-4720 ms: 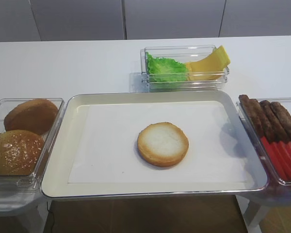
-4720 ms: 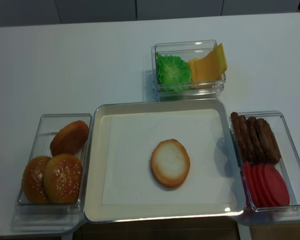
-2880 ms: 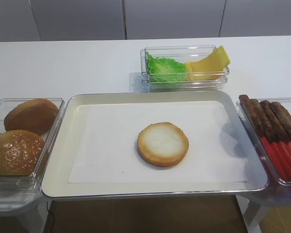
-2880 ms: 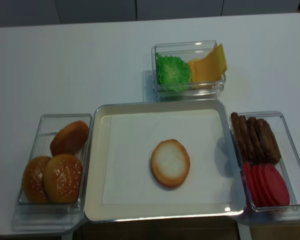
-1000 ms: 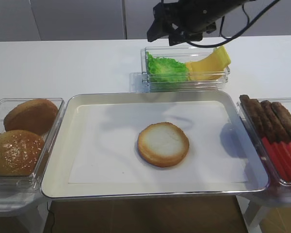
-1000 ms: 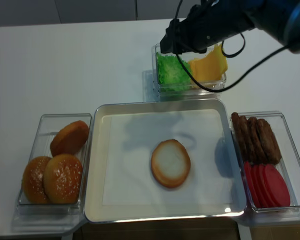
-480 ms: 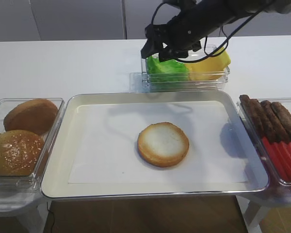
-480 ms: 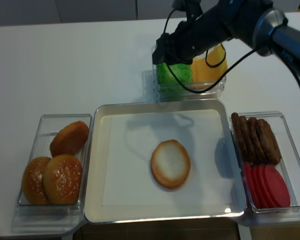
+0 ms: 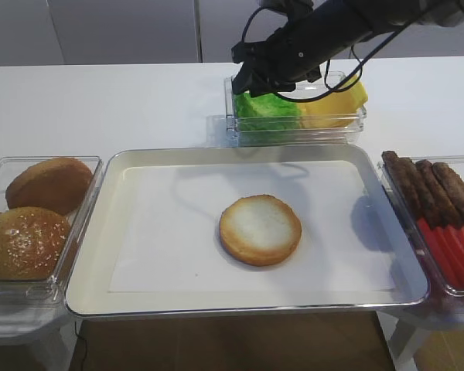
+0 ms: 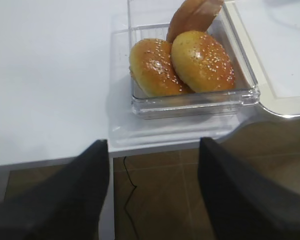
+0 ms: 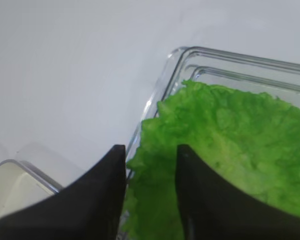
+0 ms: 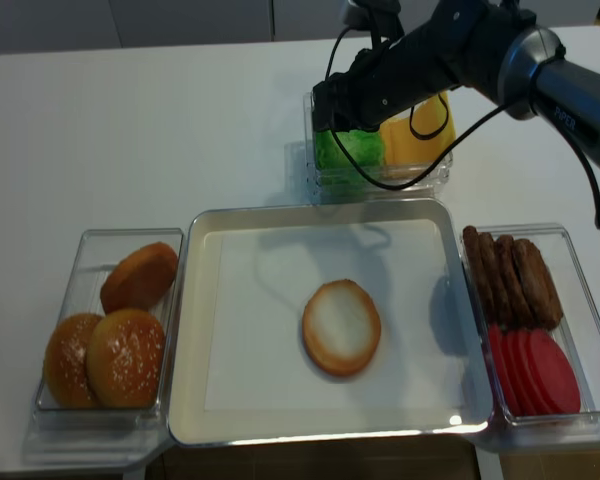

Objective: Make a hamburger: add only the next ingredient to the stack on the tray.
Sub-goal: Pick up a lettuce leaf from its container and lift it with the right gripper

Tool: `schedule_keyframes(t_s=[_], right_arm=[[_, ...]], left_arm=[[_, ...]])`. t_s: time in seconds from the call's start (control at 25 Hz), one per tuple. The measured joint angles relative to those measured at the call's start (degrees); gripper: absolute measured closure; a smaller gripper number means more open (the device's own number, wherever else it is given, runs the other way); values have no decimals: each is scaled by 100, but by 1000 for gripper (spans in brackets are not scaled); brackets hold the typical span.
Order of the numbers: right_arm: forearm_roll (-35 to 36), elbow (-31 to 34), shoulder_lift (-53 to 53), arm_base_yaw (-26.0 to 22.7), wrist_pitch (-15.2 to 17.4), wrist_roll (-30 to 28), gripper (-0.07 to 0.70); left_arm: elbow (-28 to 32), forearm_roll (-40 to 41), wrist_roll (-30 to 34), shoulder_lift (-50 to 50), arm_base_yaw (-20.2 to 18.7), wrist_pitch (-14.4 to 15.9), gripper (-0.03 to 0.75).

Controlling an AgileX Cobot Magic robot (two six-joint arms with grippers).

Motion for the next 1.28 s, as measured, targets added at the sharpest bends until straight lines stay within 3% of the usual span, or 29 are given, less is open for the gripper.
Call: schedule_keyframes(t_s=[0.24,0.64,1.28], right_arm=[[52,0,60,0,0,0,398],[75,0,83,0,-12,0,587],[-2,0,-141,0,67,-22,595]], left_arm=[[0,0,0,0,0,0,296],[0,0,0,0,0,0,296],[0,0,0,0,0,0,296]])
